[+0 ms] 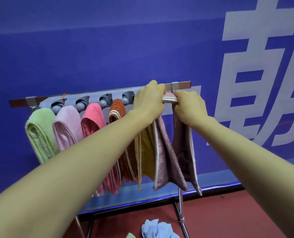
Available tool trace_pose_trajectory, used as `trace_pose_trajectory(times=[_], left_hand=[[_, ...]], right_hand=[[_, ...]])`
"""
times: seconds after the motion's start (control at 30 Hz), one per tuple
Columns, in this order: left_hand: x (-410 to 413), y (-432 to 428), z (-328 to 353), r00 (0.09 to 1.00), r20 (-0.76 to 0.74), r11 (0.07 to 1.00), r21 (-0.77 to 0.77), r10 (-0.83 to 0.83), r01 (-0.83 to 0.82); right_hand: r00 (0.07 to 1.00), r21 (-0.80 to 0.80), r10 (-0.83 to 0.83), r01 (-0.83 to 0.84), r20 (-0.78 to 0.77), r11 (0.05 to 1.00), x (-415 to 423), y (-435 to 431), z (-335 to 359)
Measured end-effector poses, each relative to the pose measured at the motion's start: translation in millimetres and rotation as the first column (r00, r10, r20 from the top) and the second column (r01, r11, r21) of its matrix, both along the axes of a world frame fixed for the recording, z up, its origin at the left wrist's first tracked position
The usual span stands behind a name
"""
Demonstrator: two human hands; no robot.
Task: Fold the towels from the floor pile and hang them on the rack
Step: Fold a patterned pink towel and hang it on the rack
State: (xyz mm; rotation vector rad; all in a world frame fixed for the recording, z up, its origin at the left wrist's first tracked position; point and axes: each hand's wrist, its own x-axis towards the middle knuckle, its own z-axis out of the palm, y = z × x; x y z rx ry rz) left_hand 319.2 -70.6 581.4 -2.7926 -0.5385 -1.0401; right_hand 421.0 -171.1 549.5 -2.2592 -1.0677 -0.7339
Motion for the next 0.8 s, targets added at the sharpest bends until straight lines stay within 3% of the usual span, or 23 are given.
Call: trace_pose_trajectory(times=[0.3, 0.53, 0.6, 0.73, 0.8], left_hand=[[11.5, 15.9, -6.4, 0.998, -0.012, 0.998, 0.017, 0.058, -0.057], [16.0, 15.3, 7.4, 0.959, 0.281, 0.993, 0.12, -0.028, -0.007], [15.5, 17.2, 5.2, 0.973, 0.226, 0.994, 0.104, -0.048, 0.024], [18.9, 22.7, -15.9, 1.0, -0.03, 1.0, 0.015, 0.011, -0.01], [20.6, 25.2, -23.3, 0.997, -0.073, 0.999, 0.026, 0.027, -0.025]], right_hand=[[0.995, 0.034, 0.101, -0.101, 0.021, 0.994, 16.2, 29.4, 0.0], [0.976, 0.292, 0.038, -0.101, 0.214, 0.951, 13.9, 30.2, 19.2], [0.975, 0.251, 0.08, -0.132, 0.206, 0.959, 16.8, 32.0, 16.4], [0.987, 0.085, 0.139, -0.145, 0.075, 0.986, 18.3, 31.2, -5.6], [0.987, 0.079, 0.156, -0.157, 0.027, 0.984, 15.9, 29.5, -16.3]])
